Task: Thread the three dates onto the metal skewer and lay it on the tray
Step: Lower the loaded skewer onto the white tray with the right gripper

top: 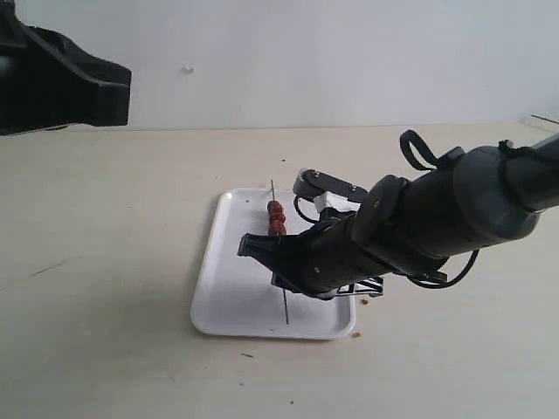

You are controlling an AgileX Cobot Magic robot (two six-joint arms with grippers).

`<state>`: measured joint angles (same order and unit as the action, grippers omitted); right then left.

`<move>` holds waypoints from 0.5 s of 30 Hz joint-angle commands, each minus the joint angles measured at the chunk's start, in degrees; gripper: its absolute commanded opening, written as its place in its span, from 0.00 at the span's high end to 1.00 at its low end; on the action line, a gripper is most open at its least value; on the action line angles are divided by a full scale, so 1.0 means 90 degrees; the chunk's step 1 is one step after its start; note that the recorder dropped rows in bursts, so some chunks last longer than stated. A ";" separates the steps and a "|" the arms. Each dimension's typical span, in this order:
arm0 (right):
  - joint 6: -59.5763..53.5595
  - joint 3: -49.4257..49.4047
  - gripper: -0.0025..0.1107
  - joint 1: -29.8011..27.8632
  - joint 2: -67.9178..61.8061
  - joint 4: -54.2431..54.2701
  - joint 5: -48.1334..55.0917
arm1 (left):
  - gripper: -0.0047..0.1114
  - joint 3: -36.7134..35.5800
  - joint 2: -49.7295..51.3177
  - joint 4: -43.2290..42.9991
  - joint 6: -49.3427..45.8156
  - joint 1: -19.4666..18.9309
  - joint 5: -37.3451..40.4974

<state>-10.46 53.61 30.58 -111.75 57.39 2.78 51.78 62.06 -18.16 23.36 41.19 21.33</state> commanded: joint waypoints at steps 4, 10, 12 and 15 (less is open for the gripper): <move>0.0007 -0.0016 0.51 0.0011 0.0002 -0.0095 -0.0114 | 0.96 -0.0032 -0.0049 -0.0035 0.0117 -0.0009 -0.0105; 0.0007 -0.0016 0.51 0.0011 0.0002 -0.0105 -0.0036 | 0.96 -0.0043 -0.0049 -0.0035 0.0132 -0.0009 -0.0050; -0.0004 -0.0016 0.51 0.0011 0.0002 -0.0187 0.0019 | 0.96 -0.0056 -0.0078 -0.0035 0.0261 -0.0009 -0.0050; -0.0004 -0.0016 0.51 0.0011 0.0058 -0.0262 0.0050 | 0.96 -0.0136 -0.0261 -0.0035 0.0290 -0.0009 -0.0258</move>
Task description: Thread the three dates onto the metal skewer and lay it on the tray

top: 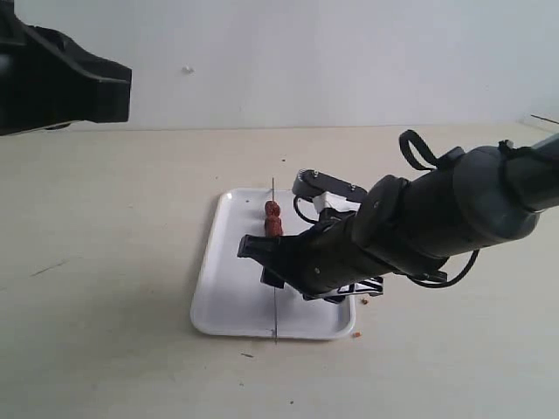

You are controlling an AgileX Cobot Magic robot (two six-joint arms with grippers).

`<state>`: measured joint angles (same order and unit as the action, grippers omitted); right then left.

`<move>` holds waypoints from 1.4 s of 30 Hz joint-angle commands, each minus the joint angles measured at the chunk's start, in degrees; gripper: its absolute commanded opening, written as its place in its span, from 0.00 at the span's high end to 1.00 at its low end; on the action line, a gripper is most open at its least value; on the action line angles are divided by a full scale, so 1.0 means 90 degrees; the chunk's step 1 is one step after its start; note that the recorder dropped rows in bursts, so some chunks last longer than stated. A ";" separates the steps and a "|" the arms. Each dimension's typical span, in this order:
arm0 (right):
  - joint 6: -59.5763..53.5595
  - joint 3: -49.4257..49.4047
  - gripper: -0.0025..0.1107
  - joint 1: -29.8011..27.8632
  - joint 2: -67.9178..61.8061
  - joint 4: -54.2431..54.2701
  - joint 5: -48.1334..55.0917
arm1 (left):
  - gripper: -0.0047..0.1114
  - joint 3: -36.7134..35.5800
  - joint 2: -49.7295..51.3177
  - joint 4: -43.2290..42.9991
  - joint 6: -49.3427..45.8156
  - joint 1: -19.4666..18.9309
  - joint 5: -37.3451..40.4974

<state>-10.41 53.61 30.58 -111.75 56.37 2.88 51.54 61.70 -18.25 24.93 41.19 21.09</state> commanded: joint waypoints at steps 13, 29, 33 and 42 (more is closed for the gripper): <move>-0.0623 -0.0016 0.51 0.0011 0.0427 -0.0219 0.0205 | 0.96 -0.0564 -0.1563 -0.0089 0.0115 -0.0009 -0.0408; -0.2713 -0.2094 0.98 0.0011 0.4147 -0.0331 -0.1636 | 0.96 -0.3343 -0.3342 -0.0248 0.0268 -0.0009 -0.2611; -0.2713 -0.3023 0.98 0.0011 0.5837 -0.0331 -0.2234 | 0.96 -0.4243 -0.3710 -0.0248 0.0268 -0.0009 -0.2789; -0.3166 -0.4338 0.98 0.0011 0.8807 -0.0238 -0.1564 | 0.96 -0.4992 -0.3786 -0.0248 0.0072 -0.0009 -0.2823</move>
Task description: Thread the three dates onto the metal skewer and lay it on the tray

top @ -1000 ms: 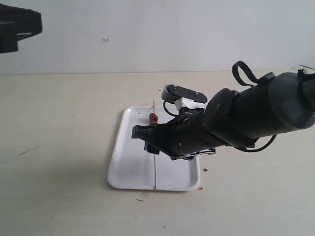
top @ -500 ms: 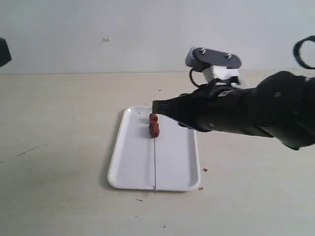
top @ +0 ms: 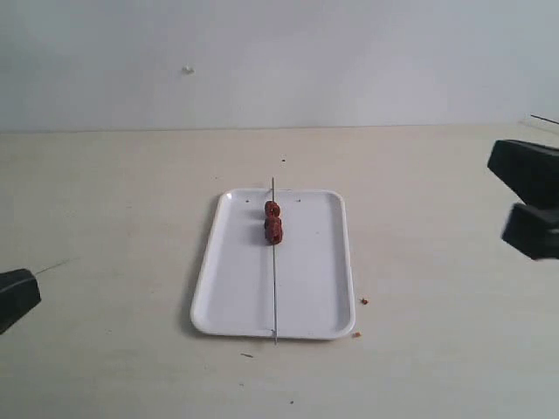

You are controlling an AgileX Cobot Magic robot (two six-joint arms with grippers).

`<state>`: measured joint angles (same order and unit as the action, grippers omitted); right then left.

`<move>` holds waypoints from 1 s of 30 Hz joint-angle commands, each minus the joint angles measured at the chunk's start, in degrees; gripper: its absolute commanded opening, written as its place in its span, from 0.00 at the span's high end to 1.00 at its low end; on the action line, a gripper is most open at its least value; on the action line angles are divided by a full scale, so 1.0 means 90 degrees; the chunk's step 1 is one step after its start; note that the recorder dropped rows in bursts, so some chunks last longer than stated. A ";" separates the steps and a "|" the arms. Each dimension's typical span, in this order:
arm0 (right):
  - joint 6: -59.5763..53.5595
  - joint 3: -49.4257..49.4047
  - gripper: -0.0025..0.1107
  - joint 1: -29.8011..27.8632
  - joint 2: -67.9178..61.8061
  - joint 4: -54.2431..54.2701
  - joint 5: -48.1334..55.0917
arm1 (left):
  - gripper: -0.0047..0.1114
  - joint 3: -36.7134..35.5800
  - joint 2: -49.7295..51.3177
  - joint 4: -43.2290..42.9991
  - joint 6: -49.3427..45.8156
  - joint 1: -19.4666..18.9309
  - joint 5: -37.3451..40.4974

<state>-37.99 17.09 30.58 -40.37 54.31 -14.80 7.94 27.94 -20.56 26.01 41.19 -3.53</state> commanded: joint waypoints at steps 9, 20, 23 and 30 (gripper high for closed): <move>-0.0101 -0.0294 0.98 0.0011 0.1802 -0.0009 0.0431 | 0.96 -0.0148 -0.0035 0.0008 -0.0048 -0.0009 0.0078; -0.0663 -0.0307 0.98 -0.1514 0.2473 -0.0163 0.0879 | 0.96 -0.0148 -0.0035 0.0008 -0.0048 -0.0009 0.0089; -0.0663 -0.0394 0.98 -0.2685 0.3069 -0.0163 0.1050 | 0.96 -0.0148 -0.0035 0.0008 -0.0048 -0.0009 0.0089; -0.1893 -0.0437 0.98 -0.3369 0.3556 -0.0176 0.1372 | 0.96 -0.0148 -0.0035 0.0008 -0.0048 -0.0009 0.0089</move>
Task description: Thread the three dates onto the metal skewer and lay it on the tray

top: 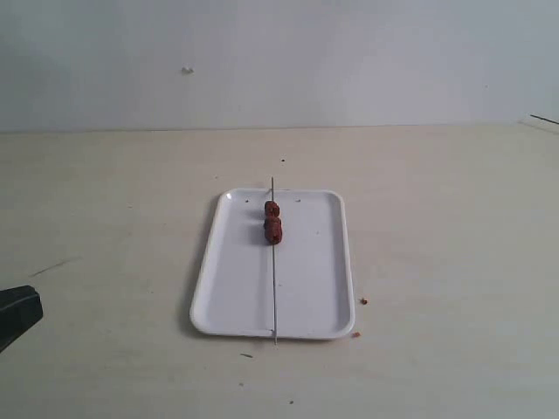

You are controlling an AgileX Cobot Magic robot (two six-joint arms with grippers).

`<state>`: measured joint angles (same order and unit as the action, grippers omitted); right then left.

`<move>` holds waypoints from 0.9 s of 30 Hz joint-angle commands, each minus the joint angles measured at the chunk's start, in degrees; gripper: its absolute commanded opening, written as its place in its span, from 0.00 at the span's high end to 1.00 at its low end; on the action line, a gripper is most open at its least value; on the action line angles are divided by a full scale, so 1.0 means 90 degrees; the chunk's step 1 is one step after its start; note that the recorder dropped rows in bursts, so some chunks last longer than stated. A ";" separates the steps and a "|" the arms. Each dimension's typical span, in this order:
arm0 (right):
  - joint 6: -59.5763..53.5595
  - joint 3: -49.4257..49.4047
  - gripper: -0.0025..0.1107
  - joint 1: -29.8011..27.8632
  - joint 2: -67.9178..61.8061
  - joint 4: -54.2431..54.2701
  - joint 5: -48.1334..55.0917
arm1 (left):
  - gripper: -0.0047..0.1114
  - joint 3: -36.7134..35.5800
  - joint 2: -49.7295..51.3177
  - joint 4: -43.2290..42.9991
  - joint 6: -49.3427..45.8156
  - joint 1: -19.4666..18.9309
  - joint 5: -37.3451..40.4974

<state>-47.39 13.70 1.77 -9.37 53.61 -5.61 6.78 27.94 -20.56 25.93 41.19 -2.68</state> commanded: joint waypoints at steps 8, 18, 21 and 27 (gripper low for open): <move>0.2497 -0.0626 0.98 -0.0737 0.0380 -0.3607 0.1267 | 0.96 -0.0019 -0.0035 0.0008 -0.0039 -0.0009 -0.0005; 0.5590 -0.1522 0.98 -0.1051 0.0835 -0.5862 0.1499 | 0.96 -0.0019 -0.0035 0.0008 -0.0039 -0.0009 -0.0005; 0.5606 -0.1522 0.98 -0.1051 0.0835 -0.5824 0.1847 | 0.96 -0.0019 -0.0035 0.0008 -0.0039 -0.0009 -0.0005; 0.5606 -0.1522 0.98 -0.1051 0.0835 -0.5824 0.1835 | 0.96 -0.0019 -0.0035 0.0008 -0.0039 -0.0009 -0.0005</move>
<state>2.79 0.28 -7.34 -2.33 1.80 10.76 6.68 27.94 -20.56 25.93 41.19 -2.58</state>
